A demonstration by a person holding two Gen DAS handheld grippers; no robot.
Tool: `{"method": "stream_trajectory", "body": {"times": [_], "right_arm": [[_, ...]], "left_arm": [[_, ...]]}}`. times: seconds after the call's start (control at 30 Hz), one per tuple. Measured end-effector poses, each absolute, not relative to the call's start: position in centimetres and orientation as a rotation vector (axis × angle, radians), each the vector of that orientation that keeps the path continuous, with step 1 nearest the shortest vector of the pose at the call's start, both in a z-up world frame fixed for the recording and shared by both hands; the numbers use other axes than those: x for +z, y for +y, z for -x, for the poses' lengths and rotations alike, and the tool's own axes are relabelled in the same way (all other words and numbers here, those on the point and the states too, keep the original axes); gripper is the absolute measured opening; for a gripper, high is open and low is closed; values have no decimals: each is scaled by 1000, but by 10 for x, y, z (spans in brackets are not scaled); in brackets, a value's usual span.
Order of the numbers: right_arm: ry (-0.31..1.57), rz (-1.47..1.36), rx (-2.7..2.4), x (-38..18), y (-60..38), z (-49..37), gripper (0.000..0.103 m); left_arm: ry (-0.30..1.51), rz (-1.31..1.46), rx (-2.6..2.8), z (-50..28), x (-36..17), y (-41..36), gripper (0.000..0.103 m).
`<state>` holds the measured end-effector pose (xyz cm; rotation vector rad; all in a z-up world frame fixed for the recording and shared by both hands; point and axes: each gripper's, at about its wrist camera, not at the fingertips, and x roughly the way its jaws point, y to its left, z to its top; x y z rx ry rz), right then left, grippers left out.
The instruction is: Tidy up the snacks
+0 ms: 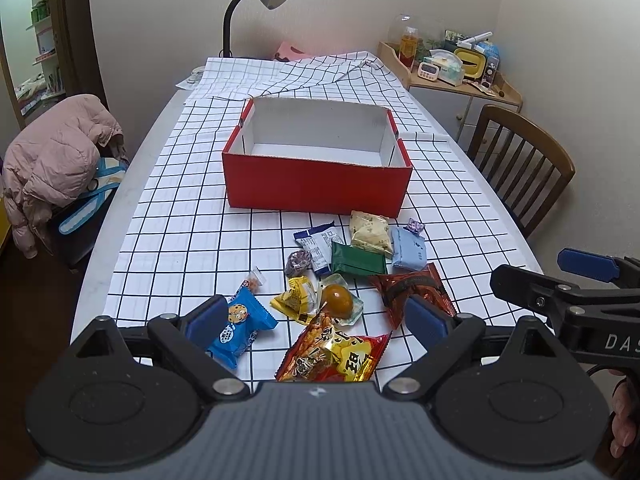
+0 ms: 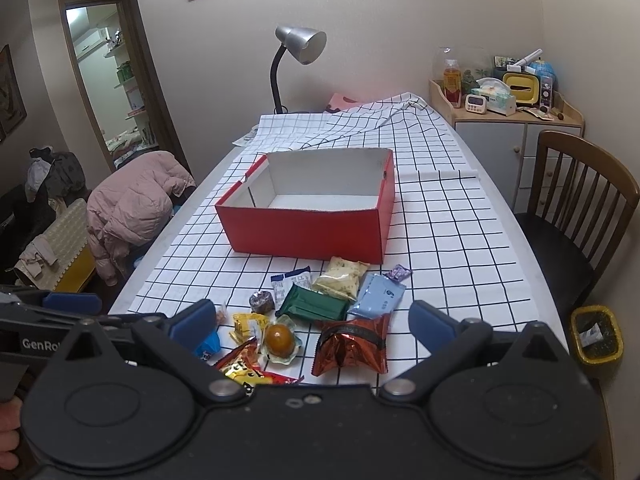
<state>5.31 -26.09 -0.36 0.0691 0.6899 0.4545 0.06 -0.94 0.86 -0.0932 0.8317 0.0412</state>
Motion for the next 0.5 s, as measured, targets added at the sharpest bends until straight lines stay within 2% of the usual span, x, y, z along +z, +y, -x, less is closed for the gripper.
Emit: {"method": "stream_trajectory", "body": {"times": [0.5], "right_arm": [[660,-65,450,0,-264,-47,103]], "left_arm": [[814,107,49,4,11,-10,96]]}}
